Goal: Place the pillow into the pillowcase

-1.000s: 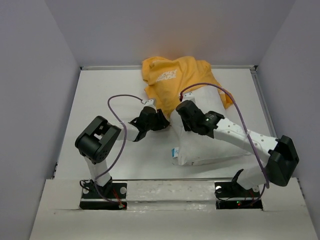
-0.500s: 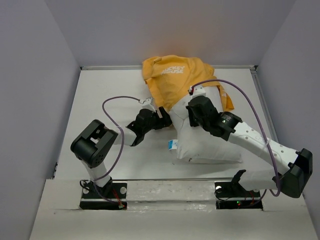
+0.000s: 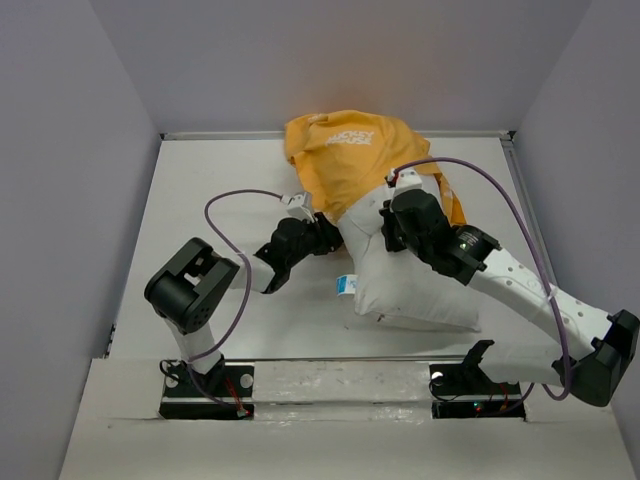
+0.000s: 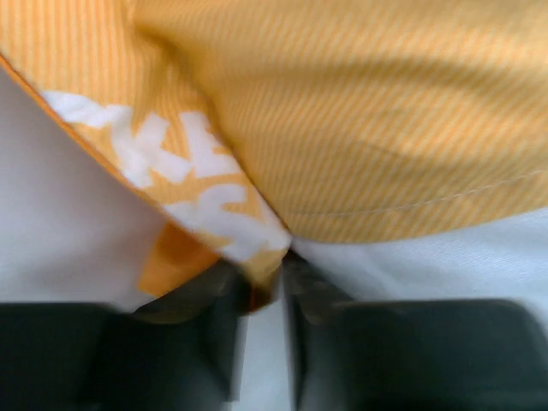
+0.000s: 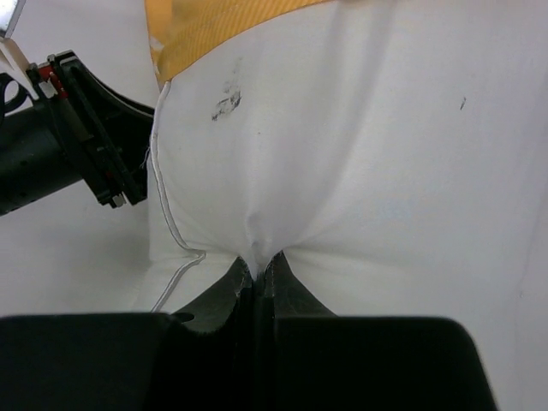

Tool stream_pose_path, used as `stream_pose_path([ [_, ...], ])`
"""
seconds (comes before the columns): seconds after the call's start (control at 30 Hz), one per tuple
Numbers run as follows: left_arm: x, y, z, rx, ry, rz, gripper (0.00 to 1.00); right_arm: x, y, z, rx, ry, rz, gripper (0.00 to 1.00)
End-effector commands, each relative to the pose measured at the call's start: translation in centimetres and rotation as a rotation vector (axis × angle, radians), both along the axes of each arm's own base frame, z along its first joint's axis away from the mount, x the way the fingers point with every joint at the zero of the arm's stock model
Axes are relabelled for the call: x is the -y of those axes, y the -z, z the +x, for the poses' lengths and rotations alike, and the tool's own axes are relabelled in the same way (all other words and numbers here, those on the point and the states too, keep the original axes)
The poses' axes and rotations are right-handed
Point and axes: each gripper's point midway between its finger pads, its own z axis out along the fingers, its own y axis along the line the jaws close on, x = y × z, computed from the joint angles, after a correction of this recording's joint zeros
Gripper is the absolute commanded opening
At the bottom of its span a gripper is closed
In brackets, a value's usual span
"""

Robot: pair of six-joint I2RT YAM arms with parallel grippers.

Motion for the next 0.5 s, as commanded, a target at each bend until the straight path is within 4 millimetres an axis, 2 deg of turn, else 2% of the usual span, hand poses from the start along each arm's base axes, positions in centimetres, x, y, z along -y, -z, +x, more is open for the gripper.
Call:
stream_pose_path([
  [0.0,1.6,-6.9,1.4,0.197,0.024,-0.111,0.11,-2.1,-3.9,1.5,0.108,-0.024,0.148,0.0],
  [0.03,1.8,-7.5,1.0,0.204,0.05,-0.121,0.0,-1.9,-3.7,2.2,0.11,-0.003,0.153,0.0],
  [0.07,2.4,-8.1,-0.3,0.206,0.121,-0.141,0.0,-2.0,-3.2,3.0,0.103,0.014,0.154,0.0],
  [0.1,2.7,-9.4,-1.8,0.209,0.172,-0.175,0.0,-2.1,-4.0,4.2,0.139,0.039,0.176,0.0],
  [0.13,2.9,-10.1,-3.3,0.206,0.233,-0.2,0.0,-1.3,-4.2,5.6,0.159,0.086,0.181,0.0],
  [0.17,3.3,-10.9,-5.7,0.2,0.333,-0.23,0.0,-1.4,-3.4,7.1,0.159,0.118,0.166,0.0],
  [0.23,2.7,-13.4,-10.6,0.178,0.487,-0.331,0.0,-0.8,-5.4,10.4,0.246,0.221,0.193,0.0],
  [0.27,2.4,-14.2,-12.4,0.177,0.542,-0.364,0.0,-1.1,-5.7,11.6,0.262,0.247,0.194,0.0],
  [0.3,1.7,-15.4,-14.6,0.164,0.589,-0.407,0.0,-1.2,-5.8,13.9,0.281,0.311,0.182,0.0],
  [0.33,1.3,-15.9,-15.9,0.176,0.625,-0.412,0.0,-1.1,-4.0,14.6,0.261,0.343,0.147,0.0],
  [0.37,0.9,-16.3,-17.1,0.159,0.653,-0.43,0.0,-1.3,-6.0,15.8,0.307,0.379,0.17,0.0],
  [0.4,0.0,-16.6,-19.1,0.154,0.701,-0.418,0.0,-0.5,-6.0,17.6,0.313,0.438,0.156,0.0],
  [0.43,-0.4,-16.6,-19.6,0.138,0.704,-0.411,0.0,-0.5,-5.2,17.9,0.301,0.455,0.149,0.0],
  [0.47,-1.3,-17.0,-20.4,0.176,0.701,-0.4,0.0,0.4,-6.5,18.6,0.33,0.506,0.168,0.0],
])
